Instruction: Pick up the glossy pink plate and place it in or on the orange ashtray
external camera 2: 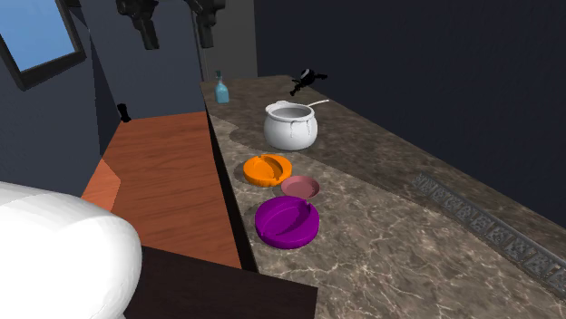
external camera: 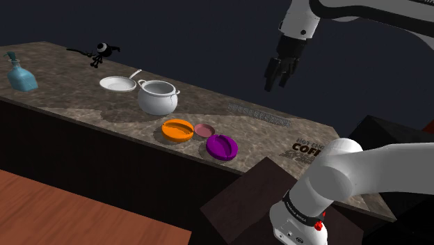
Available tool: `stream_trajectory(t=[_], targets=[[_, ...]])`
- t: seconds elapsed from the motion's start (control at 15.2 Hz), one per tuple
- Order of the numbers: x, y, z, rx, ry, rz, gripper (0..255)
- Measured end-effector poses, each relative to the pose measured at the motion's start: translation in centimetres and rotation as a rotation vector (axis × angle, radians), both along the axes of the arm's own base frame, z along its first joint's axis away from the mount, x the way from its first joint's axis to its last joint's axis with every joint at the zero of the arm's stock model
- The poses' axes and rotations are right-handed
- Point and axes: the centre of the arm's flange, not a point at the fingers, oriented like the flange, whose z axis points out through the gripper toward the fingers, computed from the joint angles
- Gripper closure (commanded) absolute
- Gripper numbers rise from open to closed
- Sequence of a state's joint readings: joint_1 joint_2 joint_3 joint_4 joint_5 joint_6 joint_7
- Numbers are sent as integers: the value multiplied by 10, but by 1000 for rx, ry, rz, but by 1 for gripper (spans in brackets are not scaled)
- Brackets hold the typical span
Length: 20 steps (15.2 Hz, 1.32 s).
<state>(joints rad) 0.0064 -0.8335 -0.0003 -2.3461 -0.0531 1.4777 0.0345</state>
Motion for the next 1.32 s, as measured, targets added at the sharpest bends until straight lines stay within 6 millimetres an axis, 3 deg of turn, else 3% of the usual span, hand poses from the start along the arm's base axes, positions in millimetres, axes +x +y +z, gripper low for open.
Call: stream_trajectory(t=[0.13,0.4,1.32], targets=[[3,-3,-3,4,0,0,0],[30,-30,-33,37,-4,3,0],[133,-131,-162,167,-27,14,0]])
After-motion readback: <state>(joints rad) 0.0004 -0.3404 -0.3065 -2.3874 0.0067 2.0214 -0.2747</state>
